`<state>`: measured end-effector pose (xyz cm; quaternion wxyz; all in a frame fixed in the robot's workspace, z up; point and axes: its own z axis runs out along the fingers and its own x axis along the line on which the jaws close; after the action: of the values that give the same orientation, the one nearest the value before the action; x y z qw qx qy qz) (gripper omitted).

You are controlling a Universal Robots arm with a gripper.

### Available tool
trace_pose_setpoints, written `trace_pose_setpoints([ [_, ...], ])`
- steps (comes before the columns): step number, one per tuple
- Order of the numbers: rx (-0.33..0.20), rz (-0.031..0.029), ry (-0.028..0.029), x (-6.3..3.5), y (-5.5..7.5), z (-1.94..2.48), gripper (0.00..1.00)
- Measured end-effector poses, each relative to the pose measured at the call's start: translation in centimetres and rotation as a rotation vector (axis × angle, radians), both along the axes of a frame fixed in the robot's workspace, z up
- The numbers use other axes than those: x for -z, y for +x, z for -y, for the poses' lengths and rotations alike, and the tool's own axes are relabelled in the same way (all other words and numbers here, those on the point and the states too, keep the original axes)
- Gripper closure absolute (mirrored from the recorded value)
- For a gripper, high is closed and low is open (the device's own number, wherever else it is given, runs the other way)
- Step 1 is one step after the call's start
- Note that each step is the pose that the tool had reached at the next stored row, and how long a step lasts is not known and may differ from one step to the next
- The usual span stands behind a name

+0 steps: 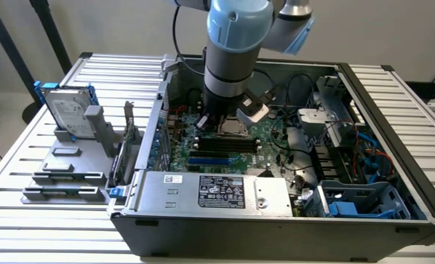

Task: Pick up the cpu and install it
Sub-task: 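Install the first cpu locking lever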

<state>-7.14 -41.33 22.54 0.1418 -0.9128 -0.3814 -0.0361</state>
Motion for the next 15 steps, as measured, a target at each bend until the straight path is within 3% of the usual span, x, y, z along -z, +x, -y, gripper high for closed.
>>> trace_pose_setpoints([
  [6, -0.001, 0.0018, -0.0002, 0.58, -0.2, -0.13, 0.89],
  [15, -0.014, 0.0144, -0.0002, 1.32, -0.5, -0.27, 0.89],
])
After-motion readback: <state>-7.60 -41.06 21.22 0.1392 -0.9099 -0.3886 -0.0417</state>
